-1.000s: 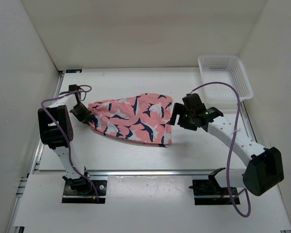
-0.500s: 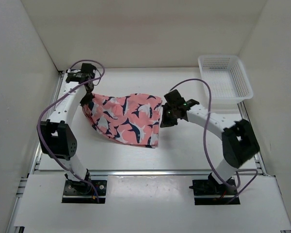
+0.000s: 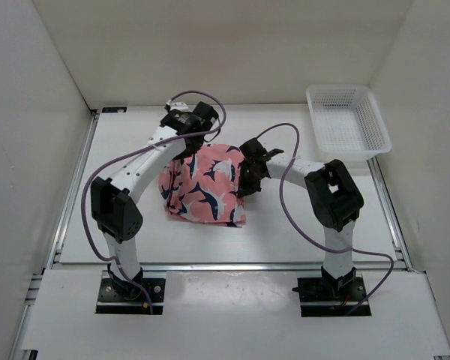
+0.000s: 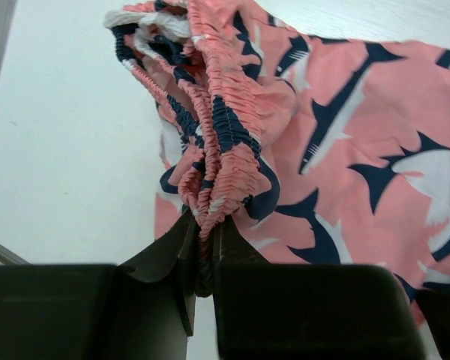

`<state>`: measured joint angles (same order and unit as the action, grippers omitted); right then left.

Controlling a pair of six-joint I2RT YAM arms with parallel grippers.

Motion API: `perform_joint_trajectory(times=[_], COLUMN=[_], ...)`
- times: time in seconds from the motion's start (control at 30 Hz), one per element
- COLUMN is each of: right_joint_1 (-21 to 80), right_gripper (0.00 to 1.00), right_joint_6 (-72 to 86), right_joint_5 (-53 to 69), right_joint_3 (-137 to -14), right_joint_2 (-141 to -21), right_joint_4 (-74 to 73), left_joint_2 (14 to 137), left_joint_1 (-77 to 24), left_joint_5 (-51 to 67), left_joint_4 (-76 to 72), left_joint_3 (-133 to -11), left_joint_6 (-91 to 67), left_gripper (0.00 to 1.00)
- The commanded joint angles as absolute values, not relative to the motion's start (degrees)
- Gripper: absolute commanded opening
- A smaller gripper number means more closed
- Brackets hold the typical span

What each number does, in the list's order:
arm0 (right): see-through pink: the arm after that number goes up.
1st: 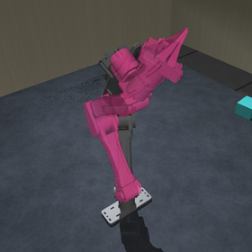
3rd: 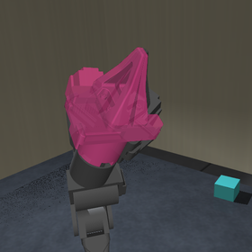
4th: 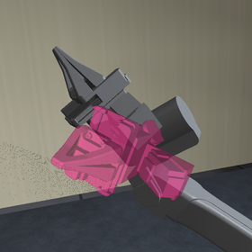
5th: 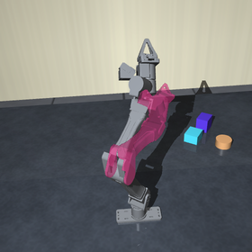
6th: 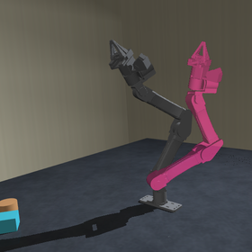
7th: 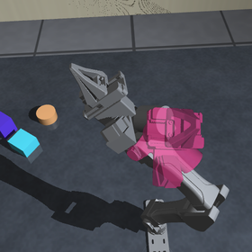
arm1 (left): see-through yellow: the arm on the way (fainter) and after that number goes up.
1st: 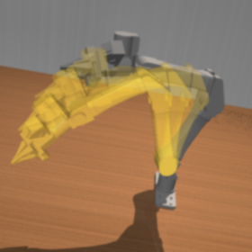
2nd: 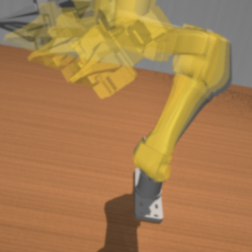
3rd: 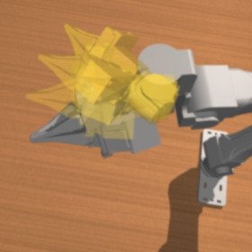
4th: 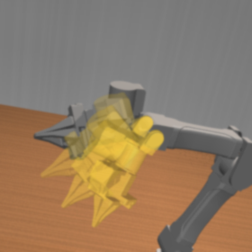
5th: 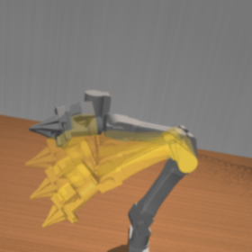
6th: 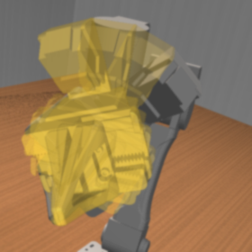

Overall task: Fold and stack the shorts
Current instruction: Fold the shorts

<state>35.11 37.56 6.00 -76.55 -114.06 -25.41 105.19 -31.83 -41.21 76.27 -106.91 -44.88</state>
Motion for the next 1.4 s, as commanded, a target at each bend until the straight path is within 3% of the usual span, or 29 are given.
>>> perform_joint_trajectory(times=[0.0,0.1,0.2,0.23,0.33,0.4,0.57,0.73,0.87,0.9,1.1,1.2,1.23,1.37], right_joint_1=[35.2,35.2,35.2,35.2,35.2,34.7,30.3,29.1,26.2,25.4,23.5,23.5,23.5,22.9], right_gripper=[0.01,0.01,0.38,0.69,0.90,0.90,0.76,0.82,0.61,0.50,0.27,0.10,0.00,0.00], right_joint_6=[38.1,38.1,37.6,37.1,36.6,37.1,39.7,39.7,40.4,41.2,38.9,37.8,37.8,37.8], right_joint_5=[3.8,3.8,3.8,3.8,3.3,2.7,1.7,7.4,10.3,10.3,9.0,9.6,9.6,10.2], right_joint_3=[-76.3,-75.7,-73.2,-72.3,-66.6,-62.9,-52.1,-53.8,-54.9,-54.9,-59.1,-59.8,-60.5,-60.6], right_joint_2=[-115.0,-111.4,-105.1,-103.1,-94.9,-88.5,-81.0,-90.0,-96.8,-97.8,-103.6,-105.9,-106.5,-107.3], right_joint_4=[-25.4,-25.4,-23.3,-23.3,-22.1,-22.1,-20.3,-13.6,-8.3,-7.7,-9.9,-10.6,-10.6,-10.6], left_joint_2=[105.8,107.1,108.2,108.2,109.4,110.0,110.0,109.4,108.9,108.9,107.8,107.8,107.8,110.3], left_joint_1=[-34.6,-36.5,-39.1,-39.6,-40.4,-41.0,-42.7,-44.1,-45.2,-45.2,-45.2,-45.7,-46.6,-50.5], left_joint_5=[-43.8,-43.8,-43.2,-43.9,-44.6,-45.1,-47.3,-47.8,-47.8,-47.8,-47.8,-47.2,-47.2,-46.5], left_joint_4=[83.3,83.3,83.3,83.3,83.9,84.5,85.3,85.3,85.3,85.3,85.3,84.7,83.5,79.4], left_joint_3=[-109.8,-110.3,-110.9,-111.6,-113.7,-114.9,-117.6,-115.8,-115.8,-115.8,-114.8,-114.3,-114.3,-114.8], left_joint_6=[-48.2,-48.9,-49.4,-49.4,-48.8,-48.0,-45.9,-45.3,-45.3,-45.3,-44.1,-42.3,-41.5,-37.4], left_gripper=[0.10,0.10,0.10,0.10,0.10,0.10,0.10,0.10,0.10,0.10,0.10,0.10,0.10,0.10])
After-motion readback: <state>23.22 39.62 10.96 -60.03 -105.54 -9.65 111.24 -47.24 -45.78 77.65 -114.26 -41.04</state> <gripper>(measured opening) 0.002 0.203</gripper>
